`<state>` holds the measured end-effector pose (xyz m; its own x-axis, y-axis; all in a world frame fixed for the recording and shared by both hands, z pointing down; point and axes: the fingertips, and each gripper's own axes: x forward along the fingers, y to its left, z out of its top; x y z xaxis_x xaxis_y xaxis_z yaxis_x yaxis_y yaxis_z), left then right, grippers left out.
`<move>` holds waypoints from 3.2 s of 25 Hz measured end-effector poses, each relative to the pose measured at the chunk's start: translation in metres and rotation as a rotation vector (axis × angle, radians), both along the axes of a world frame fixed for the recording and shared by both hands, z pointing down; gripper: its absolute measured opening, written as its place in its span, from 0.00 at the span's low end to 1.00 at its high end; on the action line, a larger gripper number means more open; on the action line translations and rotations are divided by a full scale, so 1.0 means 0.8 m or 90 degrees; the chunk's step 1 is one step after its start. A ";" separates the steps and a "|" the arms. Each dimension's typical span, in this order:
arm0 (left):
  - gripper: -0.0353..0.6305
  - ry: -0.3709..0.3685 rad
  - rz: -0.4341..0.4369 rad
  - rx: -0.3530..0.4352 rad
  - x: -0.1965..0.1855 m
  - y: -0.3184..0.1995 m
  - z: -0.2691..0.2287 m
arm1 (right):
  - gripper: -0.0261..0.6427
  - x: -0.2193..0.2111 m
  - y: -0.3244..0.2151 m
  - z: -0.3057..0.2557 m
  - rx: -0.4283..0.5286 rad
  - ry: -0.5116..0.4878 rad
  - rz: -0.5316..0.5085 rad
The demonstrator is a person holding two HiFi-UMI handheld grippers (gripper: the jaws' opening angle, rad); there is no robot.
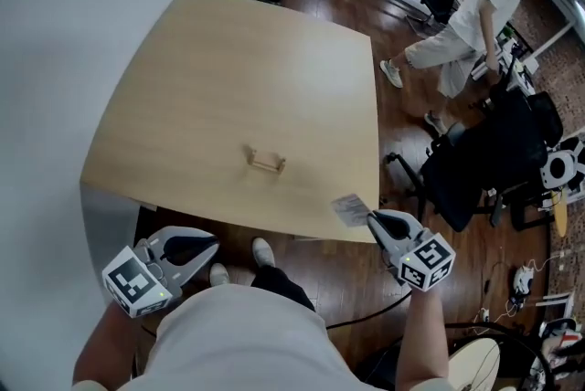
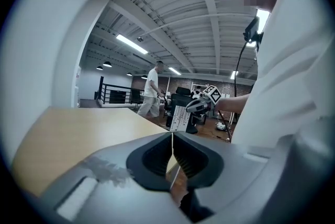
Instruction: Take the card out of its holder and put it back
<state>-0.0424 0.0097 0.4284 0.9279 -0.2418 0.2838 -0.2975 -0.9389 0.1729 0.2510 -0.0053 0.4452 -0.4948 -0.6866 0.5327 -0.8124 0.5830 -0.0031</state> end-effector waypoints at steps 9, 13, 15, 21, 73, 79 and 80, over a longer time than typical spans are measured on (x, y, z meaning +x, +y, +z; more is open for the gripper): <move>0.07 0.002 -0.110 -0.004 -0.019 -0.049 0.000 | 0.07 -0.051 -0.124 0.012 0.001 -0.008 -0.128; 0.07 -0.007 -0.154 -0.006 0.001 -0.038 0.000 | 0.07 -0.057 -0.150 0.018 -0.004 -0.011 -0.192; 0.07 -0.006 -0.176 -0.007 0.005 -0.044 -0.001 | 0.07 -0.067 -0.172 0.024 -0.008 -0.014 -0.222; 0.07 -0.012 -0.237 -0.013 0.015 -0.053 0.000 | 0.07 -0.094 -0.225 0.053 -0.028 -0.023 -0.284; 0.07 -0.034 -0.351 -0.054 -0.011 -0.064 0.013 | 0.07 -0.164 -0.276 0.173 -0.106 -0.009 -0.394; 0.07 -0.034 -0.355 -0.058 -0.020 -0.062 0.010 | 0.07 -0.163 -0.276 0.186 -0.114 -0.010 -0.389; 0.07 -0.034 -0.354 -0.057 -0.021 -0.061 0.010 | 0.07 -0.163 -0.275 0.186 -0.114 -0.010 -0.389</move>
<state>-0.0594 -0.0391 0.4361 0.6512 -0.6633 0.3687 -0.7541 -0.6201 0.2164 0.1206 -0.2255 0.5941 -0.7774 -0.1792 0.6029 -0.3330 0.9305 -0.1528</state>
